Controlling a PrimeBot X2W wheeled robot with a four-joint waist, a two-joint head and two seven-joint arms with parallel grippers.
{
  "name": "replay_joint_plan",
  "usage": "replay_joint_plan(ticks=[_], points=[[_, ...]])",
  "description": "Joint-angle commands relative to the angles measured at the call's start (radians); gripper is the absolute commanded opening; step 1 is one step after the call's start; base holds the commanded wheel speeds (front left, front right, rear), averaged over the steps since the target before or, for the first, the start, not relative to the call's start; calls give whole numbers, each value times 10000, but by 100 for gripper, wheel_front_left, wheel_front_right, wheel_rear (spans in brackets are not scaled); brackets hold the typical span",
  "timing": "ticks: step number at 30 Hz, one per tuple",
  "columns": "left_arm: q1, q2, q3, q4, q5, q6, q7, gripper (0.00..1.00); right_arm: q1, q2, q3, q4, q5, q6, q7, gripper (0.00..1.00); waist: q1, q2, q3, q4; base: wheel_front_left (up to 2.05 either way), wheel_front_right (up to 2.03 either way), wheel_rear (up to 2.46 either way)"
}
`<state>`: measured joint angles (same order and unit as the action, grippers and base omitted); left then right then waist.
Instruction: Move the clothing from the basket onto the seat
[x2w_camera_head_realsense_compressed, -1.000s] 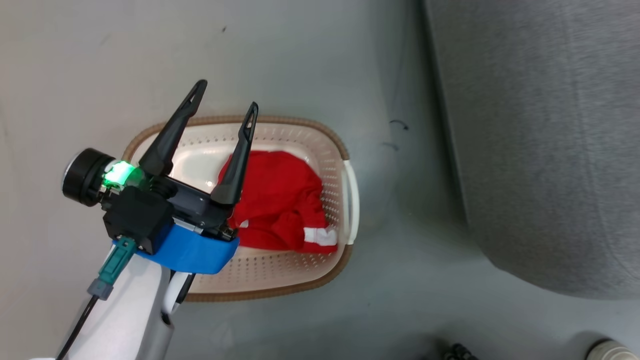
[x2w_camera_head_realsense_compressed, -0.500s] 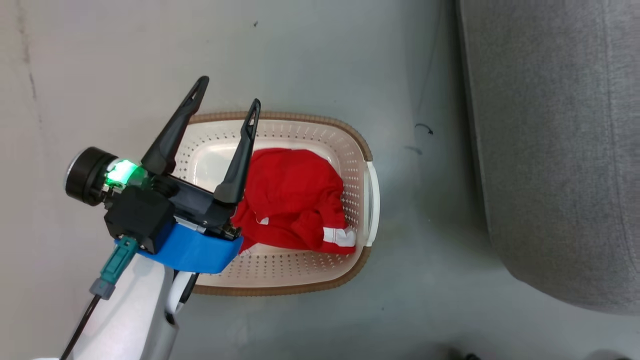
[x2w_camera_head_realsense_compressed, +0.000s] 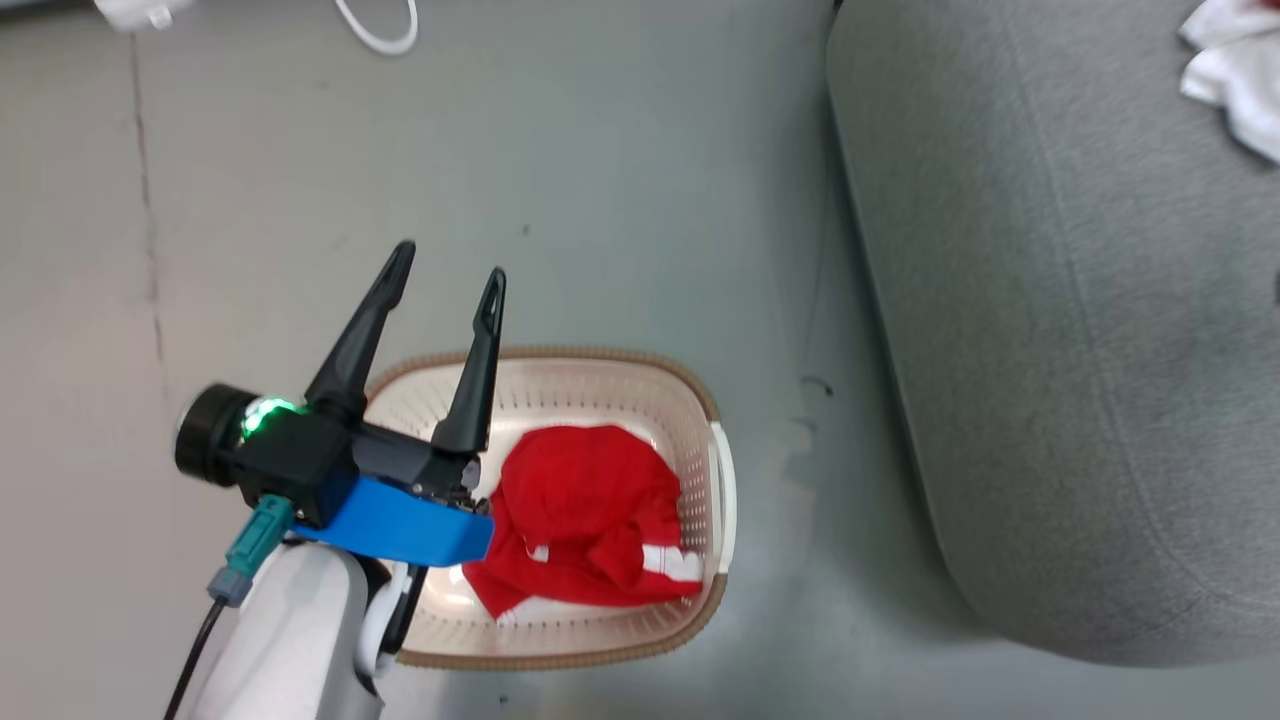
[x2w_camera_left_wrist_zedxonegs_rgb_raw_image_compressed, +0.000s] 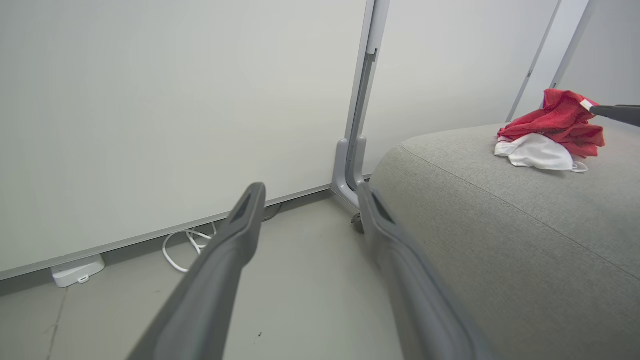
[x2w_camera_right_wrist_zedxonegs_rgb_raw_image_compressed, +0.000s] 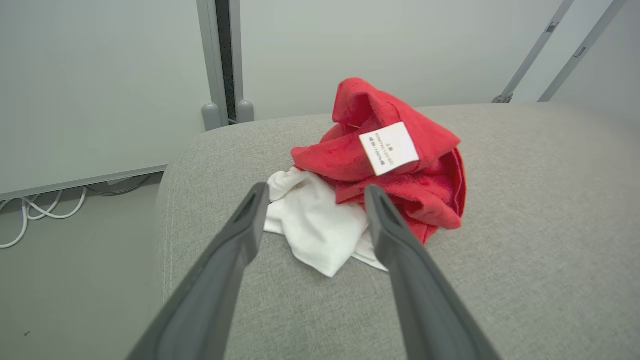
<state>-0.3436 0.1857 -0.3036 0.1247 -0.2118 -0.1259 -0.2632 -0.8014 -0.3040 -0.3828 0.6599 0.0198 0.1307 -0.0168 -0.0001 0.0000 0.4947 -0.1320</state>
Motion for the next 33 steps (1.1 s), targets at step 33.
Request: replay_joint_plan(ticks=[33], points=[[3253,-882,2708,1659,-178,-38,-23,100,7702,2496,3037,-5654,399,1,-281,100,1,0,-4721,1220,0,0,0]])
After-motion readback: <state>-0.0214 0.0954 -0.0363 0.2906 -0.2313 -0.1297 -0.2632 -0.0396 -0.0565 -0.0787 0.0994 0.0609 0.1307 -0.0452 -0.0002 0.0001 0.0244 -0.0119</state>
